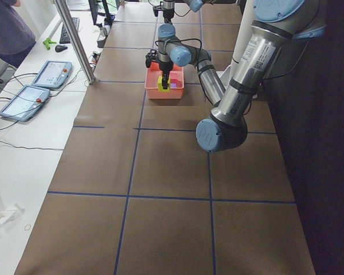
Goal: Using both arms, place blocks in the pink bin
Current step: 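Carry the yellow cube into the bin and release it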
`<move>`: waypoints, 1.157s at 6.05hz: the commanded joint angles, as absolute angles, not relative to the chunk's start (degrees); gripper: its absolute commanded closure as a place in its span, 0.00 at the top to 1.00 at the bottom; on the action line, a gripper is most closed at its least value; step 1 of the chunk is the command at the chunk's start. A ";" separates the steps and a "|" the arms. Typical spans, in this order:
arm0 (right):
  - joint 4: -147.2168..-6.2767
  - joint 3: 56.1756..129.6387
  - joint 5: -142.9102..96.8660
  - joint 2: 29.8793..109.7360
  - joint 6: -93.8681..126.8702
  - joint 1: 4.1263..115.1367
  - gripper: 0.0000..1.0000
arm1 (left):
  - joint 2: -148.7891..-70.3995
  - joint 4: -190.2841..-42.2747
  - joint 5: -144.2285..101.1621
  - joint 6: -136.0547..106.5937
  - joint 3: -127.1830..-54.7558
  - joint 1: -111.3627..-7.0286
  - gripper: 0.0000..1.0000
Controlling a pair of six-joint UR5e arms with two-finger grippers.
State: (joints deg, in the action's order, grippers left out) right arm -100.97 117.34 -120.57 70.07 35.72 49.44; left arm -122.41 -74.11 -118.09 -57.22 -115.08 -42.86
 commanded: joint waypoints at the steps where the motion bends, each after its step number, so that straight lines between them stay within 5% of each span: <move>1: -100.90 118.30 -125.75 77.57 21.42 58.23 1.00 | -137.47 -72.86 -116.03 -63.70 -102.48 -39.30 0.37; 2: -100.90 118.30 -126.73 79.87 17.01 60.79 1.00 | -141.29 -78.43 -111.32 -66.42 -95.17 -35.81 0.50; 3: -100.90 118.30 -127.70 81.81 13.57 62.82 1.00 | -141.24 -84.32 -110.40 -68.01 -92.40 -34.64 0.99; 5: -100.90 118.30 -129.28 84.97 7.59 66.43 1.00 | -140.02 -84.11 -111.35 -65.76 -93.77 -37.59 1.00; 7: -100.90 118.21 -129.90 90.32 -1.01 71.16 1.00 | -126.73 -84.02 -117.76 -52.45 -104.17 -43.83 1.00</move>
State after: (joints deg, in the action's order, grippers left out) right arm -100.90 118.24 -129.55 87.51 3.46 68.64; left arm -133.42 -84.04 -115.59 -58.68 -98.71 -40.85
